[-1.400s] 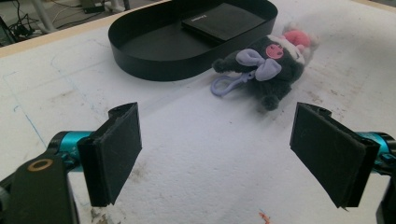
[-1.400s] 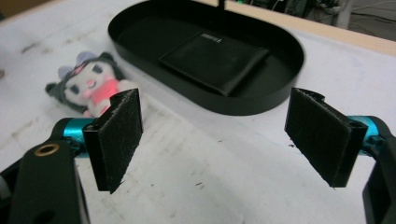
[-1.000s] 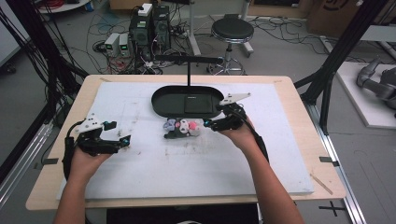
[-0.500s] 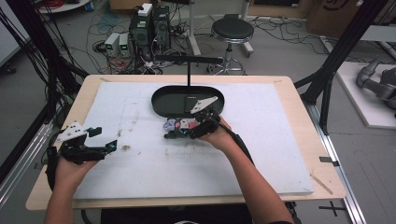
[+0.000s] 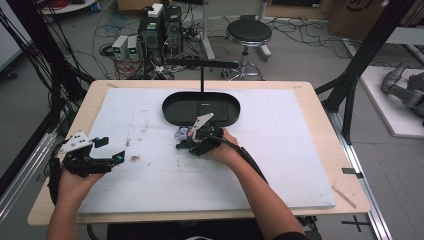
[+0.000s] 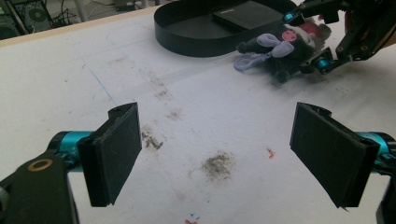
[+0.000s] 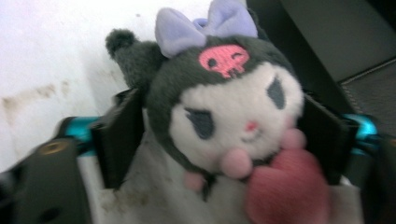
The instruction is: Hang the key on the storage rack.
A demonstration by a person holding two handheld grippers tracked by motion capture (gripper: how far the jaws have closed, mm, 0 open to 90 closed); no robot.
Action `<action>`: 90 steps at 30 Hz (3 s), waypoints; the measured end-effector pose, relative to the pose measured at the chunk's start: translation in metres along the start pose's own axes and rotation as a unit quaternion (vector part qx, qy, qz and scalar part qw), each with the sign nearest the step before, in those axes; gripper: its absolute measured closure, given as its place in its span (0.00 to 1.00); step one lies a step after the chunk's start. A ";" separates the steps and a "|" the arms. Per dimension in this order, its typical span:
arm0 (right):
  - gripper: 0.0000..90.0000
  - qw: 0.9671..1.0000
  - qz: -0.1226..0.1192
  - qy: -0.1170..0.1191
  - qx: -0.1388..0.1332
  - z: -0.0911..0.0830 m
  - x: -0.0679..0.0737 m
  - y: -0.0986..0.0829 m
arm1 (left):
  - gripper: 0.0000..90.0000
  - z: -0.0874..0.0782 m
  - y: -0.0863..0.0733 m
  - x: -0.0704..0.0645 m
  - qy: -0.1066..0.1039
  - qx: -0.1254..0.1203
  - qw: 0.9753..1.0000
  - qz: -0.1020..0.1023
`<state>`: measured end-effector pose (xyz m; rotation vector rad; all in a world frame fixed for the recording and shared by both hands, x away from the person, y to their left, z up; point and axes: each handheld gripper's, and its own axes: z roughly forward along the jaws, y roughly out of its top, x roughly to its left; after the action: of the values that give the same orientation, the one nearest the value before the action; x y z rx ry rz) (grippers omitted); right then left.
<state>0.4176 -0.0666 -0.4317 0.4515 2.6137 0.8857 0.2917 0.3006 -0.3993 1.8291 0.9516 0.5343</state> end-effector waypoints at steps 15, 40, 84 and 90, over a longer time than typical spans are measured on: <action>0.44 0.998 0.034 -0.007 -0.054 -0.040 -0.011 0.004 | 0.18 0.000 0.000 0.000 0.000 -0.001 1.000 -0.003; 0.44 0.974 0.158 -0.117 -0.116 -0.157 -0.100 0.000 | 0.18 0.006 0.000 -0.001 -0.005 0.006 1.000 0.001; 0.44 0.943 0.249 -0.181 -0.125 -0.146 -0.160 0.018 | 0.18 0.006 -0.001 0.001 -0.004 0.007 1.000 -0.003; 0.43 0.942 0.248 -0.193 -0.113 -0.143 -0.162 0.021 | 0.18 0.005 -0.001 0.002 -0.003 0.007 1.000 -0.002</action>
<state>0.5058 -0.1902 -0.2767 1.1241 2.0374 1.1008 0.2961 0.2994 -0.4029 1.8395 0.9568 0.5206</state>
